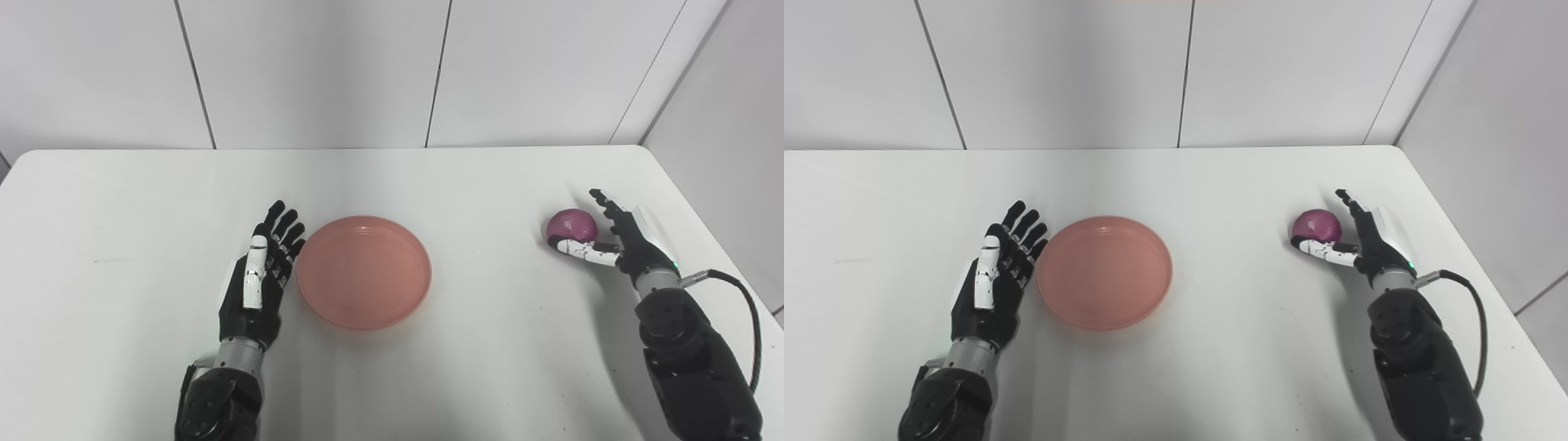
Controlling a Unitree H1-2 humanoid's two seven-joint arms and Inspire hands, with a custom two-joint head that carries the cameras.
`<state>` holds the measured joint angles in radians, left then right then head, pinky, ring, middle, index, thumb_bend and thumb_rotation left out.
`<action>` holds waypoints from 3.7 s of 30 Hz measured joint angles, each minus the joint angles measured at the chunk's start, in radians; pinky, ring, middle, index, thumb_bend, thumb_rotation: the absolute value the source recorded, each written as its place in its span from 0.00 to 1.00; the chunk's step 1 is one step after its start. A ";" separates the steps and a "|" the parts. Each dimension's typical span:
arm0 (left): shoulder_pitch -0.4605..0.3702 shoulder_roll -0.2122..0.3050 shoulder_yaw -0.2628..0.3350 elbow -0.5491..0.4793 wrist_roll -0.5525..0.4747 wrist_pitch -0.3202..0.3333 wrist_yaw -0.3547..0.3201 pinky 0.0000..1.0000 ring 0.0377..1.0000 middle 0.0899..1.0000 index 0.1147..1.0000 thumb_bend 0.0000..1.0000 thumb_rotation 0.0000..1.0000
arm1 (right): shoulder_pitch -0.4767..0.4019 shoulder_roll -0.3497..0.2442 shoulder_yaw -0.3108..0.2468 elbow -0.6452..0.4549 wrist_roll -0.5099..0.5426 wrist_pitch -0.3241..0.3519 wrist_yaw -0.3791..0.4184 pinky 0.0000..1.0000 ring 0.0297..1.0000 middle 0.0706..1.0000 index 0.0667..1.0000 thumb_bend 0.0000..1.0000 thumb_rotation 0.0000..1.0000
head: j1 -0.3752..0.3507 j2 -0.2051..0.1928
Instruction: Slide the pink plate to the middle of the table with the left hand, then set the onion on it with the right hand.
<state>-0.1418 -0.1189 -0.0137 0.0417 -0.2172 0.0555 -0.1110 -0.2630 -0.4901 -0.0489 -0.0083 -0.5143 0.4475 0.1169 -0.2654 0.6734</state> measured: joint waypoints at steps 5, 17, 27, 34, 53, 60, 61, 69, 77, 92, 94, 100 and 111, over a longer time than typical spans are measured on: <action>0.000 0.000 0.001 -0.001 0.000 0.000 0.000 0.93 0.93 0.94 0.92 0.45 1.00 | -0.001 -0.002 0.011 0.000 0.000 0.000 0.005 0.83 0.90 0.92 0.92 1.00 0.46 | 0.000 0.002; 0.000 0.000 0.002 0.001 0.000 -0.002 -0.005 0.93 0.93 0.94 0.92 0.45 1.00 | -0.014 -0.019 0.036 0.011 -0.006 0.000 0.004 0.80 0.87 0.89 0.88 1.00 0.47 | 0.000 0.003; 0.000 0.000 0.002 0.001 0.000 -0.002 -0.005 0.93 0.93 0.94 0.91 0.45 1.00 | -0.028 -0.028 0.037 0.021 0.001 0.006 0.019 0.74 0.84 0.88 0.88 1.00 0.43 | 0.003 0.005; 0.000 0.000 0.002 -0.001 0.000 -0.001 -0.004 0.93 0.93 0.93 0.91 0.46 1.00 | -0.038 -0.034 0.034 0.030 0.001 0.006 0.005 0.63 0.75 0.81 0.86 1.00 0.40 | 0.003 0.005; 0.003 0.000 0.002 -0.008 0.001 0.007 -0.002 0.94 0.93 0.94 0.92 0.45 1.00 | -0.038 -0.039 0.024 0.015 -0.018 0.014 0.078 0.66 0.76 0.80 0.84 1.00 0.32 | 0.006 0.006; 0.004 0.000 0.003 -0.010 0.000 0.009 -0.002 0.94 0.94 0.94 0.92 0.45 1.00 | -0.053 -0.031 -0.013 0.008 -0.100 0.014 0.188 0.68 0.78 0.82 0.84 1.00 0.30 | 0.005 0.006; 0.004 0.000 0.002 -0.010 0.000 0.009 -0.002 0.93 0.93 0.94 0.91 0.45 1.00 | -0.054 -0.028 -0.020 0.003 -0.107 0.014 0.202 0.69 0.78 0.82 0.84 1.00 0.28 | 0.005 0.006; 0.005 0.000 0.003 -0.011 0.000 0.010 -0.002 0.93 0.93 0.93 0.91 0.45 1.00 | -0.054 -0.005 -0.035 -0.008 -0.144 0.014 0.226 0.68 0.71 0.73 0.74 0.97 0.18 | 0.005 0.008; 0.008 0.000 0.003 -0.017 0.000 0.012 0.001 0.94 0.93 0.94 0.91 0.44 1.00 | -0.042 -0.005 -0.019 -0.011 -0.132 0.014 0.157 0.55 0.57 0.59 0.58 0.88 0.04 | 0.005 0.011; 0.009 0.000 0.003 -0.018 0.000 0.012 0.000 0.93 0.93 0.93 0.91 0.45 1.00 | -0.026 -0.026 0.022 -0.016 -0.083 0.003 0.092 0.49 0.52 0.54 0.45 0.52 0.13 | 0.005 0.011; 0.009 0.000 0.003 -0.018 0.000 0.011 0.000 0.93 0.93 0.94 0.91 0.45 1.00 | -0.022 -0.028 0.026 -0.016 -0.078 -0.004 0.083 0.48 0.51 0.53 0.45 0.52 0.13 | 0.006 0.011; 0.009 0.000 0.007 -0.017 -0.009 0.011 -0.002 0.94 0.94 0.94 0.92 0.44 1.00 | -0.016 -0.033 0.034 -0.016 -0.057 -0.014 0.064 0.47 0.50 0.52 0.45 0.52 0.13 | 0.006 0.009; 0.009 0.000 0.007 -0.015 -0.020 0.008 -0.005 0.94 0.93 0.94 0.91 0.44 1.00 | 0.001 -0.033 0.034 -0.054 -0.051 -0.017 0.042 0.42 0.45 0.48 0.45 0.52 0.13 | 0.012 0.009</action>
<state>-0.1328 -0.1184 -0.0071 0.0268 -0.2374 0.0640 -0.1156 -0.2624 -0.5231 -0.0149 -0.0621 -0.5655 0.4309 0.1591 -0.2531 0.6826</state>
